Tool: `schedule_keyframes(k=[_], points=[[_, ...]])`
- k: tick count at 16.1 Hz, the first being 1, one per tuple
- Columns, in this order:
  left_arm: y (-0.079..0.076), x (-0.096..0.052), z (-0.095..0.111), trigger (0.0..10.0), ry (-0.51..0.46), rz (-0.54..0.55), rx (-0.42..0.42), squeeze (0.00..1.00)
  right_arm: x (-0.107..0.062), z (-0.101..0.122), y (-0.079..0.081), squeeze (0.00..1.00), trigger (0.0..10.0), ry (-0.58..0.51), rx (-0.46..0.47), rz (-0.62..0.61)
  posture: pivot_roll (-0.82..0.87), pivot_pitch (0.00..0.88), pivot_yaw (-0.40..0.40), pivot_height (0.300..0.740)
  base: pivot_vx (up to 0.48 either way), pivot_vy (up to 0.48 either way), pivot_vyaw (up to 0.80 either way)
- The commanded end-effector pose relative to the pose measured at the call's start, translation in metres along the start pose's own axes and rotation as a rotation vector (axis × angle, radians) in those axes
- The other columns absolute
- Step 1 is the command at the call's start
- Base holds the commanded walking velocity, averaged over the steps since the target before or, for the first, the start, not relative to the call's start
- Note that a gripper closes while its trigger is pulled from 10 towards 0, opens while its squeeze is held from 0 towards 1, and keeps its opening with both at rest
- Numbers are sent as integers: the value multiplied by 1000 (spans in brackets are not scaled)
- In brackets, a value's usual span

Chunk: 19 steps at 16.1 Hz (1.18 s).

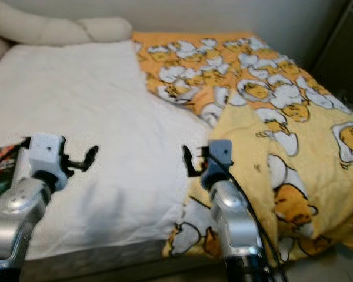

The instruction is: Clean up the room

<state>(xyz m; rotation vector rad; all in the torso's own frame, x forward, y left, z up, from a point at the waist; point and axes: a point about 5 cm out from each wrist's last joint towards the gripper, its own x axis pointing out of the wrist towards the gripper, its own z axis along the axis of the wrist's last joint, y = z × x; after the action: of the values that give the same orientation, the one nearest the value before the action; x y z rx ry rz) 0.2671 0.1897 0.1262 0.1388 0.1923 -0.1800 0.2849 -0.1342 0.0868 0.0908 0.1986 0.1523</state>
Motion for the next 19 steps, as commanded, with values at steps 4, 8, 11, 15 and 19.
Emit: schedule_keyframes(k=[4, 8, 11, 15, 19], points=[[4, -2, 2, 10000, -8, 2, 30, 0, 1, 3, 3, 0, 10000, -2, 21, 14, 8, 0, -25, 740, 0, 0, 0], [1, -4, 2, 10000, -3, -51, 57, 0, 7, -3, -8, 1000, 10000, 59, 5, -30, 2, 0, -21, 740, 0, 0, 0], [-5, -9, -1, 10000, 26, -130, 100, 0, 25, -6, -13, 1000, 10000, 147, -50, -16, 4, 0, -24, 740, 0, 0, 0], [-5, -20, -3, 10000, 73, -213, 146, 0, 53, -5, -16, 1000, 10000, 239, -137, 33, 14, 0, -41, 740, 0, 0, 0], [-12, -42, -5, 10000, 161, -446, 183, 0, 65, -12, -31, 0, 10000, 350, -122, -20, 58, 0, -61, 740, 0, 0, 0]])
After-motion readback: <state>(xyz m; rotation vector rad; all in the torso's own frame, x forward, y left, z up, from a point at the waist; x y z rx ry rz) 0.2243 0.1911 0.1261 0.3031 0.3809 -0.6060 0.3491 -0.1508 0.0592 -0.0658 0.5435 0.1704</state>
